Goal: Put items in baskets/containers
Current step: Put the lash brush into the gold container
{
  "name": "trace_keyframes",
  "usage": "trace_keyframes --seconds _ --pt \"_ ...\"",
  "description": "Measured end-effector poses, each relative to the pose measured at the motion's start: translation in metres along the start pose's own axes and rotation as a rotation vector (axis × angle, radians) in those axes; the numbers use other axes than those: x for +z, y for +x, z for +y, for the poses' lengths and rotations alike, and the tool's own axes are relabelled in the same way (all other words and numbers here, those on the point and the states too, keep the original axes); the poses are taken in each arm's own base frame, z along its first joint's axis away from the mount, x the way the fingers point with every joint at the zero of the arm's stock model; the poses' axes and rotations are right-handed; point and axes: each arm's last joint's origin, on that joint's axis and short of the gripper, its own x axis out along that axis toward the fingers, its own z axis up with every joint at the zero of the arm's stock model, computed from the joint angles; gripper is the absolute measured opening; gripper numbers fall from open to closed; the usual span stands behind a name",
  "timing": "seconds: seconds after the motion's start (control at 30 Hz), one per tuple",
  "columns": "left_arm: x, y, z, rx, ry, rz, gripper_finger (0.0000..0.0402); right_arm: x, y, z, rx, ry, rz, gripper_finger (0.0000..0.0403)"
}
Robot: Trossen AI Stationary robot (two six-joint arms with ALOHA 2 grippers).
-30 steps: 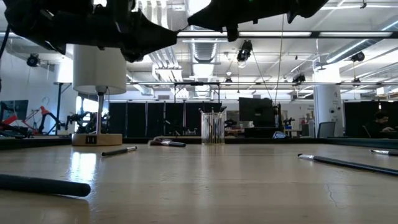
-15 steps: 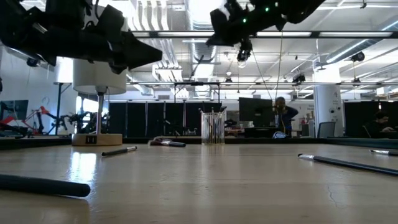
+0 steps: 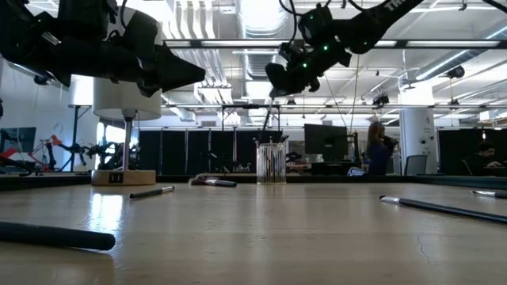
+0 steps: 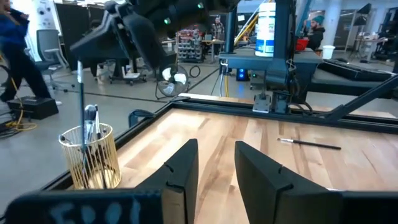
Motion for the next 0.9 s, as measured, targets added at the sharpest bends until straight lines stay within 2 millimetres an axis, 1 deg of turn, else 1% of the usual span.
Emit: trace_keyframes --seconds 0.13,0.23,0.33,0.5,0.6,0.77,0.9 --pt "0.000 0.000 0.000 0.001 0.000 0.001 0.0099 -0.009 0.001 -0.005 -0.014 -0.004 0.024 0.0008" --pt "0.000 0.000 0.000 0.001 0.000 0.001 0.0099 -0.011 0.001 -0.007 -0.043 -0.017 0.028 0.0008" --pt "0.000 0.000 0.000 0.001 0.001 0.002 0.0099 -0.007 0.000 -0.007 -0.045 -0.019 0.005 0.0008" --pt "0.000 0.000 0.000 0.001 0.001 0.003 0.0099 0.008 -0.005 -0.010 -0.061 -0.001 -0.043 0.0008" --pt "0.000 0.000 0.000 0.002 0.001 0.004 0.0099 0.008 -0.006 -0.011 -0.081 -0.011 -0.041 0.0008" --pt "-0.001 0.000 0.000 0.002 0.002 0.006 0.0099 0.005 -0.006 -0.011 -0.100 -0.017 -0.027 0.0008" --pt "-0.001 0.000 0.000 0.002 0.002 0.006 0.0099 -0.006 0.001 -0.009 -0.095 -0.020 0.010 0.0008"
